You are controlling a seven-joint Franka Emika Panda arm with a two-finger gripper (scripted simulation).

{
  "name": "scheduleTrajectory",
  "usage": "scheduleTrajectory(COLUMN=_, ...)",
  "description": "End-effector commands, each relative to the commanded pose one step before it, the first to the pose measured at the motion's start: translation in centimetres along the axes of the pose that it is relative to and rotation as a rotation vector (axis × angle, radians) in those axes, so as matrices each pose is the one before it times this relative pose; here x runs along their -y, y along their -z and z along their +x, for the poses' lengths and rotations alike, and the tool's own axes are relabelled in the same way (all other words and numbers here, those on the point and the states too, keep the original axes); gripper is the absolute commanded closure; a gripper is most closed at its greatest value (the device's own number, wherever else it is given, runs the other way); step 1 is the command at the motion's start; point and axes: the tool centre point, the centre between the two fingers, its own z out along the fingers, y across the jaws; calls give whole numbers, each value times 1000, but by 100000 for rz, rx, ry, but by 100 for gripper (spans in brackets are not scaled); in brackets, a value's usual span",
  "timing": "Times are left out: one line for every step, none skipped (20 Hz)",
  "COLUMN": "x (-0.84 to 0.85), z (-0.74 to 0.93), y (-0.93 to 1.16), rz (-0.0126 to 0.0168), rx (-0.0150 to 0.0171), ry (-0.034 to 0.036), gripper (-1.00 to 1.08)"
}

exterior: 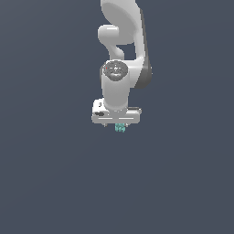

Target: Pick up the object and move it to a goal position.

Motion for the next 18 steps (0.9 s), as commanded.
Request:
scheduleTrajectory(x=-1, z=0, y=0, rz=0, rx=0, ry=0, gripper=-92)
scheduleTrajectory(x=-10, z=-27, y=-19, rz=9, rx=96, ry=-18, gripper=-92)
scheduleTrajectory(x=-34, z=-77, y=-63, rz=32, rx=293, ry=-60, gripper=-92)
scheduleTrajectory(x=-55, z=-127, y=-104, rz=54, rx=485, ry=-100, gripper=-92)
scheduleTrajectory(x=-77, z=-177, y=-145, rz=76, rx=676, ry=-139, gripper=-92)
scheduleTrajectory(x=-97, z=-228, y=-185, rz=98, rx=860, ry=-179, gripper=-92)
scheduleTrajectory(x=-95, z=-231, y=-187, rz=100, rx=863, ry=-181, gripper=-92)
scheduleTrajectory(x=-73, z=-184, y=-148, rz=79, rx=671, ry=-143, gripper=-92)
scheduleTrajectory(x=-51, z=-134, y=-111, rz=58, rx=483, ry=-106, gripper=-92)
scheduleTrajectory(x=-28, z=-83, y=-67, rz=34, rx=283, ry=-66, gripper=-92)
scheduleTrajectory(x=-8, z=-28, y=-29, rz=12, rx=93, ry=-27, gripper=-92)
scheduleTrajectory(x=13, z=29, y=27, rz=-14, rx=-116, ry=25, gripper=-92)
scheduleTrajectory(x=5, z=51, y=35, rz=-15, rx=-112, ry=39, gripper=-92)
scheduleTrajectory(x=-20, z=27, y=11, rz=0, rx=0, ry=0, gripper=-92)
scheduleTrajectory(x=5, z=-9, y=0, rz=0, rx=0, ry=0, gripper=-92)
scheduleTrajectory(x=33, z=-30, y=-32, rz=0, rx=0, ry=0, gripper=-92)
scheduleTrajectory(x=23, z=-59, y=-29, rz=-1, rx=-71, ry=-67, gripper=-92)
scheduleTrajectory(x=45, z=-76, y=-58, rz=-1, rx=-90, ry=-78, gripper=-92)
